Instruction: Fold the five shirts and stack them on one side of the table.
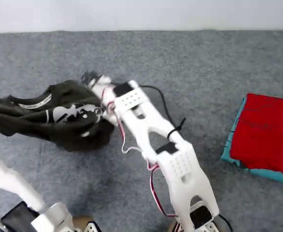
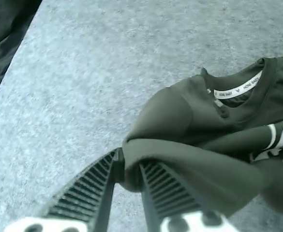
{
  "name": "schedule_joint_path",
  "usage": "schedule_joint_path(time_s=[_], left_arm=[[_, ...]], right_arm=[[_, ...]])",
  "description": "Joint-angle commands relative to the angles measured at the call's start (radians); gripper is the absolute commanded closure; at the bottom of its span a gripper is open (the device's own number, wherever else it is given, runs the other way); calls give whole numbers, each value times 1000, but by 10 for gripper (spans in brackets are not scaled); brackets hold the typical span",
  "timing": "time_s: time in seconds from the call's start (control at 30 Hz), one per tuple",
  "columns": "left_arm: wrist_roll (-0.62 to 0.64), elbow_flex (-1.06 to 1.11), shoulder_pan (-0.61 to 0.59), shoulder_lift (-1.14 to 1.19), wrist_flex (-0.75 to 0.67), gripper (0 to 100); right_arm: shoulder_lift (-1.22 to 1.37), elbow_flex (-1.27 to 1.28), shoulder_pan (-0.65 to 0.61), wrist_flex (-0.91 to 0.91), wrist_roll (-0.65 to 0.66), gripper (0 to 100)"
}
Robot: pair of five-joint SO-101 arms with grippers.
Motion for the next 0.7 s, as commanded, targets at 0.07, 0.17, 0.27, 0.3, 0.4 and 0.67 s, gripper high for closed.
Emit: schedule_joint_path(time_s=[0.07, 0.17, 0.27, 0.3, 0.4, 0.67], left_arm=[[-46, -2, -64, -15, -18, 994], [-52, -2, -69, -14, -18, 994], [-52, -2, -68, -12, -18, 994], [-51, -2, -66, -9, -18, 994], [-48, -2, -66, -6, -20, 994], [-48, -1, -66, -6, -25, 994]], right_arm=[[122, -534, 67, 102, 15, 894], [180, -707, 38, 283, 17, 893], [216, -827, 5, 447, 51, 868], [223, -856, -5, 493, 55, 851], [226, -905, -44, 599, 54, 814], [99, -741, -157, 596, 54, 816]])
